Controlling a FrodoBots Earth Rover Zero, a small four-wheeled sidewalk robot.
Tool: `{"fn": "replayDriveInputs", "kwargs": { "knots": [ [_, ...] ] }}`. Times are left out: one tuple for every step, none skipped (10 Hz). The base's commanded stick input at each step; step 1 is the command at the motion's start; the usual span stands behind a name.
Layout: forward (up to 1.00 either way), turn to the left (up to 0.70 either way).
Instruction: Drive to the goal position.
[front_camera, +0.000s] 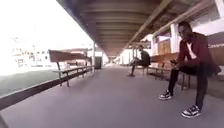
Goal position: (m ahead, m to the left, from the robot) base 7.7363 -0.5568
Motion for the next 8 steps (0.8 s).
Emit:
{"fn": "replayDriveInputs", "kwargs": {
  "knots": [
    [0.7, 0.03],
    [0.7, 0.03],
    [0.7, 0.03],
    [0.7, 0.03],
    [0.7, 0.03],
    [0.7, 0.03],
    [0.7, 0.03],
    [0.7, 0.03]
  ]
}}
